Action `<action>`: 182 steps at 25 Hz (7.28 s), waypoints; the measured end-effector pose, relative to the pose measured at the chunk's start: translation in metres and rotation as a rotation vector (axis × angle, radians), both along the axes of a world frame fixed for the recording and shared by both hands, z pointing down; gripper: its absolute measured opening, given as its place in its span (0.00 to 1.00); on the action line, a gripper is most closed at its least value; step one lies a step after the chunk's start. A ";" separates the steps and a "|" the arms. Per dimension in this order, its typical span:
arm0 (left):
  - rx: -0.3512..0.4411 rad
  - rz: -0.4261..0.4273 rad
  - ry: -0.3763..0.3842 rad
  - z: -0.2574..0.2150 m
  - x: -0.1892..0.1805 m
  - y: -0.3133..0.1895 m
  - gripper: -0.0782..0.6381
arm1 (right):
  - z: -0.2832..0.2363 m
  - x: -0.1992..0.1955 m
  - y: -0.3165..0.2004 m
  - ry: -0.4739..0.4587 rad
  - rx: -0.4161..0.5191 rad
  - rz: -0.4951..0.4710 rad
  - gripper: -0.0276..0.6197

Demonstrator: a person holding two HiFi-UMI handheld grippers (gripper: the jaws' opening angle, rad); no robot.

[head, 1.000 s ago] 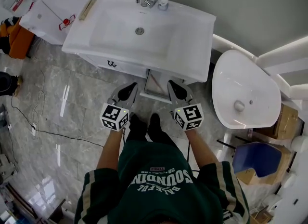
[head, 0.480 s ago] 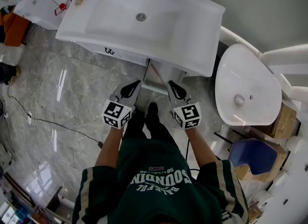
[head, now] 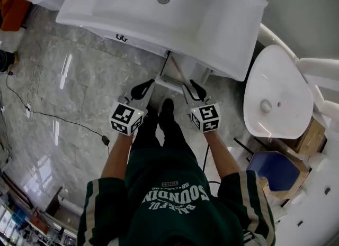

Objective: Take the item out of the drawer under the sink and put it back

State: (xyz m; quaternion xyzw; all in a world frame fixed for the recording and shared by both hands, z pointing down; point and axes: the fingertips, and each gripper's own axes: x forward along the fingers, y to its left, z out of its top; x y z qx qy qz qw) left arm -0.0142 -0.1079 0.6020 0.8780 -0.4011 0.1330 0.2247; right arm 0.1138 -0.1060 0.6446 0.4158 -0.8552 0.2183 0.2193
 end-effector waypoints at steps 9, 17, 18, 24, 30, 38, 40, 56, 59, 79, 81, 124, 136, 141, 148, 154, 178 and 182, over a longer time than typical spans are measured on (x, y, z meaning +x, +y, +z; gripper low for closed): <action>-0.025 -0.026 -0.009 0.027 -0.018 -0.006 0.18 | 0.078 -0.007 -0.018 0.098 -0.099 -0.036 0.21; -0.050 -0.052 0.005 0.042 -0.025 -0.006 0.18 | 0.141 -0.012 -0.037 0.191 -0.184 -0.082 0.22; -0.054 -0.055 0.006 0.046 -0.026 -0.007 0.18 | 0.149 -0.013 -0.041 0.205 -0.192 -0.092 0.22; -0.079 -0.079 0.007 0.069 -0.035 -0.004 0.18 | 0.206 -0.017 -0.053 0.294 -0.244 -0.140 0.22; -0.101 -0.111 0.004 0.092 -0.051 -0.008 0.18 | 0.258 -0.015 -0.069 0.359 -0.300 -0.161 0.22; -0.140 -0.148 -0.001 0.122 -0.072 0.001 0.18 | 0.325 -0.009 -0.070 0.429 -0.385 -0.176 0.22; -0.149 -0.155 -0.002 0.127 -0.076 0.004 0.18 | 0.335 -0.006 -0.070 0.438 -0.405 -0.167 0.22; -0.160 -0.167 -0.008 0.123 -0.092 0.015 0.18 | 0.329 0.004 -0.068 0.586 -0.408 -0.158 0.12; -0.155 -0.169 -0.007 0.114 -0.094 0.014 0.18 | 0.315 0.006 -0.066 0.573 -0.396 -0.145 0.12; -0.023 -0.081 -0.011 -0.003 -0.081 -0.010 0.18 | 0.135 -0.011 -0.014 0.374 -0.274 -0.085 0.12; 0.000 -0.071 -0.013 -0.018 -0.080 -0.019 0.18 | 0.111 -0.016 -0.013 0.336 -0.252 -0.064 0.12; 0.406 -0.047 0.004 -0.241 -0.097 -0.080 0.18 | -0.285 -0.024 -0.100 -0.054 0.422 0.155 0.12; 0.371 -0.030 0.011 -0.223 -0.083 -0.075 0.18 | -0.267 -0.020 -0.093 -0.049 0.393 0.154 0.12; 0.341 -0.018 0.007 -0.208 -0.075 -0.072 0.18 | -0.246 -0.014 -0.090 -0.040 0.360 0.158 0.12; 0.298 -0.009 0.002 -0.189 -0.068 -0.070 0.18 | -0.224 -0.008 -0.086 -0.036 0.316 0.161 0.12; 0.257 0.005 0.005 -0.170 -0.057 -0.064 0.18 | -0.191 0.000 -0.077 -0.007 0.257 0.161 0.12; 0.022 -0.023 -0.022 -0.039 -0.042 -0.031 0.18 | 0.020 0.003 0.000 0.136 -0.115 -0.021 0.12; -0.010 -0.033 -0.022 -0.023 -0.045 -0.023 0.18 | 0.053 0.000 -0.005 0.171 -0.155 -0.043 0.12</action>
